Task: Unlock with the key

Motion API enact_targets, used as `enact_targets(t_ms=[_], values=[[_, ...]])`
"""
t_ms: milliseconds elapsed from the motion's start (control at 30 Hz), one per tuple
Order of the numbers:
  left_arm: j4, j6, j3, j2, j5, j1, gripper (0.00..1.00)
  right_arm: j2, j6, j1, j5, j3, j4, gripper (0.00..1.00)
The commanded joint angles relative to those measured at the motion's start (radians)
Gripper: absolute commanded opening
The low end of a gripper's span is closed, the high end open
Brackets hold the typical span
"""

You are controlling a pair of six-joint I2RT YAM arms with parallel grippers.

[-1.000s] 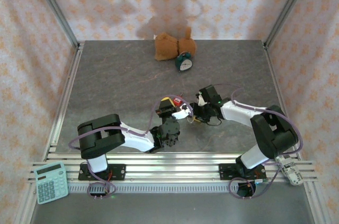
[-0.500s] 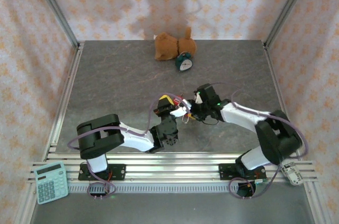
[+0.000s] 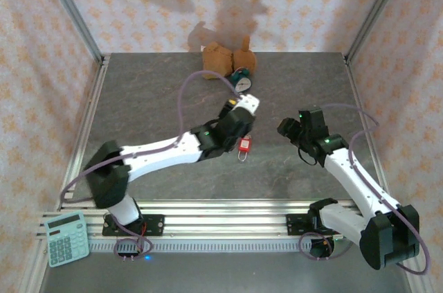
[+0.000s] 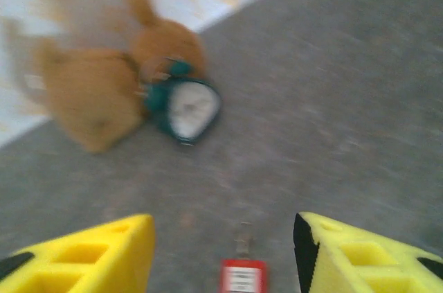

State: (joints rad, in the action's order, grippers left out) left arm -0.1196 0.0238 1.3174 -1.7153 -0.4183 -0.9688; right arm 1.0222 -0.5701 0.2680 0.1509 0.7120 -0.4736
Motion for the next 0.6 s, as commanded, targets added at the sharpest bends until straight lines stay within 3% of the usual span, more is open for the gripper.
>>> enact_targets(t_ms=[0,167,567], values=[[-0.443,0.265,0.204,-0.179,0.297,-0.008,0.54,-0.027,0.024,-0.004,-0.162,-0.025,-0.068,0.71],[-0.654,0.399,0.439,-0.367,0.438,0.016,0.51,-0.107,-0.003,-0.009,-0.227,-0.091,-0.036,0.72],[-0.878,0.498,0.551,-0.464,0.500,0.050,0.51,-0.128,0.016,-0.017,-0.194,-0.136,0.010,0.74]])
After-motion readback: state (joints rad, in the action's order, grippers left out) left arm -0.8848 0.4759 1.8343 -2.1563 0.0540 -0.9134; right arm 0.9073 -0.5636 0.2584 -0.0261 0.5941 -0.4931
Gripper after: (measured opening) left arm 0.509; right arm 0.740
